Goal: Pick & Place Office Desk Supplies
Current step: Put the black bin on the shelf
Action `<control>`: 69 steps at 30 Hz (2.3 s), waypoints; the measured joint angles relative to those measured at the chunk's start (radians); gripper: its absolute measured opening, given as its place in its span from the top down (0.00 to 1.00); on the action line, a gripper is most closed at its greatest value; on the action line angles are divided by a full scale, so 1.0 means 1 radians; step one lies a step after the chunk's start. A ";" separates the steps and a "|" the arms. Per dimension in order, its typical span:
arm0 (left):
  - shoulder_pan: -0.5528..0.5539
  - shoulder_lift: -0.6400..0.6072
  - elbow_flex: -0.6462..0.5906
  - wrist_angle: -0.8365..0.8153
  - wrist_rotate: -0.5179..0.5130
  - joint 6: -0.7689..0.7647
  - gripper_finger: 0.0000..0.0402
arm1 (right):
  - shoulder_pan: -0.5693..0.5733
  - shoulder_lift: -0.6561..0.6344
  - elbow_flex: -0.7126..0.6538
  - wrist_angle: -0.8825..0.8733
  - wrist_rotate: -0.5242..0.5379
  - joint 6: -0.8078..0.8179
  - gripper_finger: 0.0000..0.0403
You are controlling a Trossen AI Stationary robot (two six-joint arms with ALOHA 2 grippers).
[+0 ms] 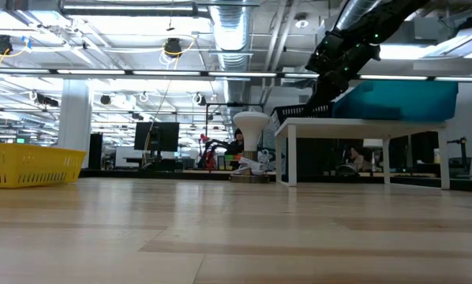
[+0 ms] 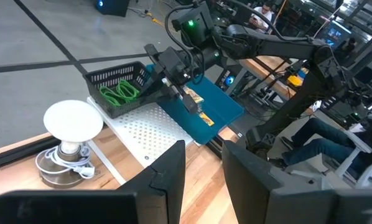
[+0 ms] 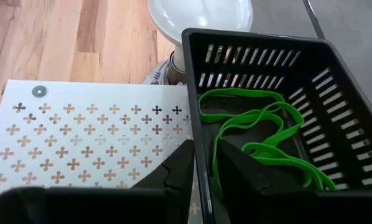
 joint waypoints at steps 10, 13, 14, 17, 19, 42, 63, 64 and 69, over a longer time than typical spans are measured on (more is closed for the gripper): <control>-0.001 0.000 0.000 -0.002 0.000 -0.001 0.75 | 0.039 0.000 0.000 0.016 -0.006 -0.025 0.84; -0.009 0.000 0.000 -0.002 -0.001 -0.003 0.75 | 0.050 0.000 0.000 0.058 -0.002 -0.025 0.84; -0.010 0.000 0.000 -0.003 -0.001 -0.004 0.75 | 0.050 0.000 0.001 0.072 0.000 -0.025 0.84; -0.010 0.000 0.000 -0.003 0.000 -0.007 0.75 | 0.049 0.000 0.001 0.090 0.002 -0.026 0.84; -0.010 0.000 0.000 -0.003 0.000 -0.008 0.75 | 0.048 0.000 0.001 0.084 0.027 -0.022 0.84; -0.009 0.000 0.000 -0.007 -0.001 -0.009 0.75 | 0.040 -0.001 0.001 -0.085 0.069 0.001 0.84; -0.009 0.000 0.000 -0.007 0.000 -0.008 0.75 | 0.048 -0.033 0.001 -0.032 0.101 0.034 0.84; -0.009 0.000 0.000 -0.007 -0.001 -0.008 0.75 | 0.048 -0.037 0.001 -0.033 0.101 0.034 0.84; -0.009 0.000 0.000 -0.007 -0.001 -0.006 0.75 | 0.048 -0.055 0.001 -0.049 0.098 0.034 0.83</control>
